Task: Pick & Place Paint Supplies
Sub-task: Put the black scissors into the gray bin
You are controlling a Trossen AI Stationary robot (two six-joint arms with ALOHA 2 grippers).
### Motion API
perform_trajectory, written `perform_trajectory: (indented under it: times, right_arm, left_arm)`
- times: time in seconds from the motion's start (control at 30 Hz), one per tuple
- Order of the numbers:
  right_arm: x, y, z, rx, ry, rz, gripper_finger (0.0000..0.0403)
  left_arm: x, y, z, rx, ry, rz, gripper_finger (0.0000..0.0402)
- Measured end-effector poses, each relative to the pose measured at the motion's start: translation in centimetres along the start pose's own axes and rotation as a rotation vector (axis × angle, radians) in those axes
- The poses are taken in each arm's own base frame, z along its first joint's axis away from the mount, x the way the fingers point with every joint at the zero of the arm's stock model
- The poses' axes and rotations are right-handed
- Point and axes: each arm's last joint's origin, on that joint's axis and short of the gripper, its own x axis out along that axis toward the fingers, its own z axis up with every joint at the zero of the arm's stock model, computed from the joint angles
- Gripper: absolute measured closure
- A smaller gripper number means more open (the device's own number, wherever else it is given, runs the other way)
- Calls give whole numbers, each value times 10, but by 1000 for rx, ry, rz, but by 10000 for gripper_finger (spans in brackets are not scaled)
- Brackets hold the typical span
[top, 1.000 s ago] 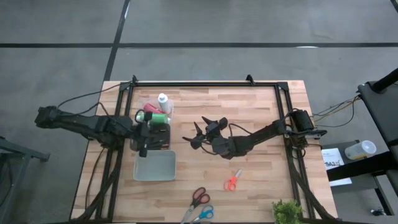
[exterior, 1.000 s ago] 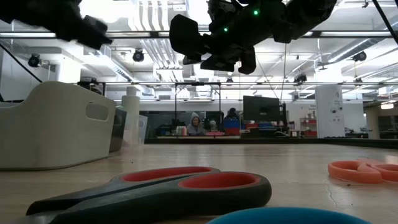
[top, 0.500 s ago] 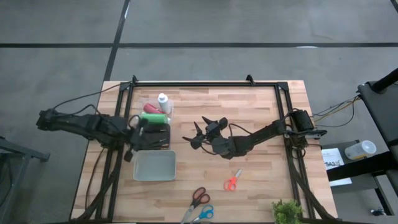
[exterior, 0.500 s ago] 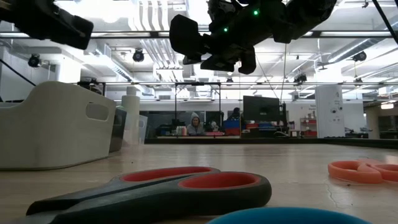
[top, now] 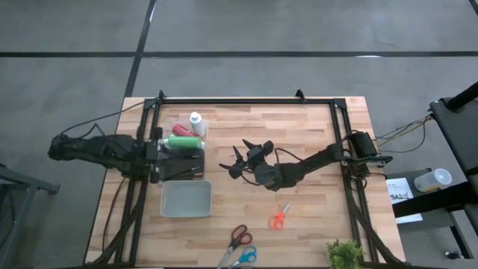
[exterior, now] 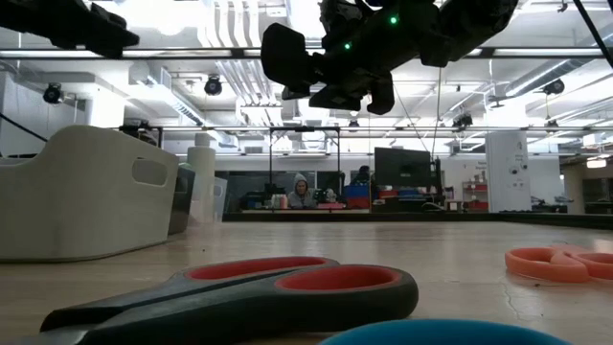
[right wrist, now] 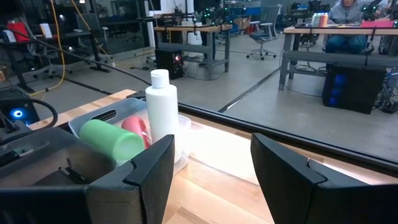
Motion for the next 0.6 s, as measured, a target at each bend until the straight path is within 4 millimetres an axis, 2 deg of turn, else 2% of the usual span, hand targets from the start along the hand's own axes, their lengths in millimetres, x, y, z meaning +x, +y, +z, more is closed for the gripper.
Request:
perform_trajectory:
  times: [0.3, 0.6]
  right_arm:
    - [0, 0, 0, 1, 0, 1, 197]
    - [0, 0, 0, 1, 0, 0, 197]
  left_arm:
    - [-21, 3, -3, 9, -80, 21, 351]
    - [-23, 3, -5, 2, -70, 18, 351]
